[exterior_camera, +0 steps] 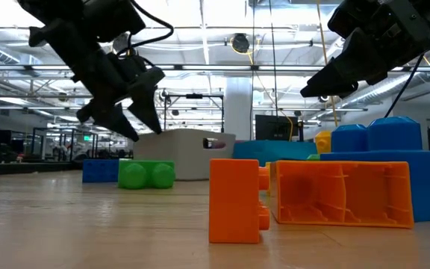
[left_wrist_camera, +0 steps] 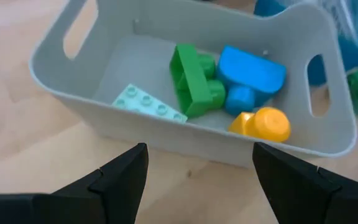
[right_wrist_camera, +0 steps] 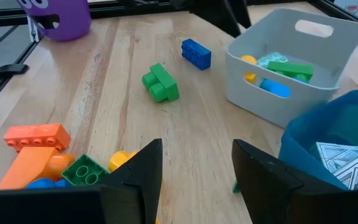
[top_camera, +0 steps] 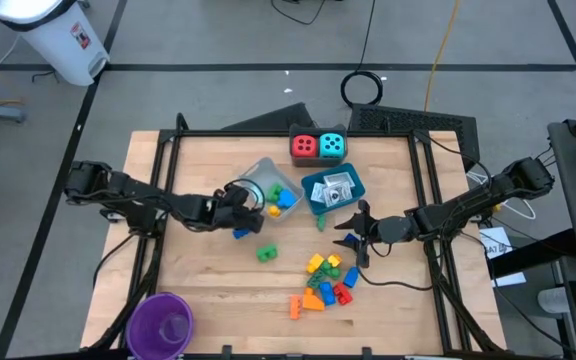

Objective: Pick & Place Toys
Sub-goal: Adjust the gray bin on the table, then put the blue game piece into the gray bin

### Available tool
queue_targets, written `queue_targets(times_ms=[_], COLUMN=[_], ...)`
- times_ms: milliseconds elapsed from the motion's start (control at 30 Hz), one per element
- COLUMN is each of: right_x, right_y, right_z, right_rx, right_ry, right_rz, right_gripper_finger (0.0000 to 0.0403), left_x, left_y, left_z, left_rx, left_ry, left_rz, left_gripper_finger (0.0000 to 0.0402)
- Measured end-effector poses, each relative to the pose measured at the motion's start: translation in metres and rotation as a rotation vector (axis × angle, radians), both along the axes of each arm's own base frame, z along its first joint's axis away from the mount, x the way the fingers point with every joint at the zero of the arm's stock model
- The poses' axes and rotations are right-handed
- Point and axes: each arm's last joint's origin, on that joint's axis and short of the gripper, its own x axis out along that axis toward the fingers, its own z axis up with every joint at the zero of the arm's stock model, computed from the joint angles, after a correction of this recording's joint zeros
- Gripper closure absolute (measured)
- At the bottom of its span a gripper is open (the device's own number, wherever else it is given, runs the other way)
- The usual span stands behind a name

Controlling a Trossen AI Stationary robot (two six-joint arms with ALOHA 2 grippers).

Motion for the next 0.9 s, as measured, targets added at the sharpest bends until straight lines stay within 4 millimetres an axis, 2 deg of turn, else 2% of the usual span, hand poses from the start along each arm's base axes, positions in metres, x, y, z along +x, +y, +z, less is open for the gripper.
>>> queue_targets(times_ms=[300,367,500,600,733,900], right_x=[0.000,0.000,0.000,-0.001,-0.001,-0.001], right_y=[0.000,0.000,0.000,0.000,0.000,0.000], right_z=[0.000,0.000,0.000,-0.001,-0.002,-0.003], right_rx=[0.000,-0.001,-0.001,-0.004,0.011,0.014], right_ry=[0.001,0.001,0.003,0.014,0.025,0.028], right_rz=[0.000,0.000,0.000,-0.001,-0.009,-0.011], right_gripper_finger=[0.0236,0.0236,0.0236,0.0236,0.0236,0.0236], left_x=[0.004,-0.001,-0.013,-0.024,-0.030,-0.035], left_y=[0.009,0.009,0.005,-0.005,-0.026,-0.053], left_z=[-0.008,-0.011,0.000,0.009,0.021,0.015], left_rx=[0.071,0.033,-0.071,-0.089,-0.157,-0.176], left_ry=[0.056,0.107,0.126,0.139,0.089,0.135], left_rz=[0.006,-0.015,-0.039,-0.076,-0.219,-0.328], left_gripper_finger=[0.0105,0.0105,0.0105,0.0105,0.0105,0.0105])
